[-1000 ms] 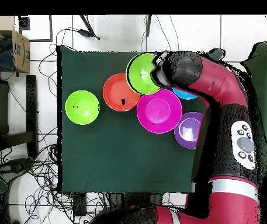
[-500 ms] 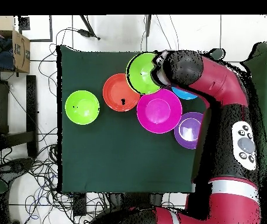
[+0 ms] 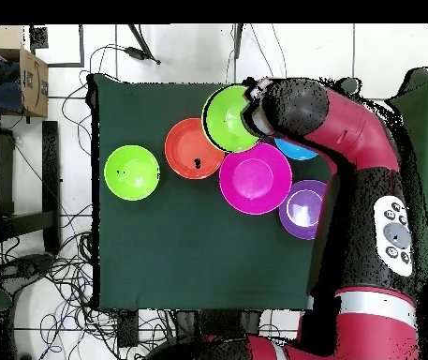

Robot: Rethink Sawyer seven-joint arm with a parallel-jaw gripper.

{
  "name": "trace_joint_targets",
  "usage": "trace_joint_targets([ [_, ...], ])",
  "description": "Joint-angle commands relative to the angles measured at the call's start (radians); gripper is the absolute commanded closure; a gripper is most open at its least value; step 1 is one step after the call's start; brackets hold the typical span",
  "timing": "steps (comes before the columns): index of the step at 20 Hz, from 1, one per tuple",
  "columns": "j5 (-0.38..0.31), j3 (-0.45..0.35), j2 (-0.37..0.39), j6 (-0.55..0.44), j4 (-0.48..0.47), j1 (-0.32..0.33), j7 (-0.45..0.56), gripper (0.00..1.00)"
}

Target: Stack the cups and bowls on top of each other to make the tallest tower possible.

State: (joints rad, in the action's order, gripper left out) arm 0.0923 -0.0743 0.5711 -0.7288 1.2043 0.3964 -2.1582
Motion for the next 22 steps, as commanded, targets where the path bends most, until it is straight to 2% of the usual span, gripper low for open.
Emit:
trace_joint_targets([
  [1, 0.017, -0.065, 0.029, -0.116, 0.078, -0.011, -0.022, 0.00],
  [16, 0.031, -0.062, 0.040, -0.163, 0.082, -0.014, -0.024, 0.00],
  [22, 0.029, -0.035, 0.065, -0.209, 0.096, -0.041, -0.057, 0.00],
])
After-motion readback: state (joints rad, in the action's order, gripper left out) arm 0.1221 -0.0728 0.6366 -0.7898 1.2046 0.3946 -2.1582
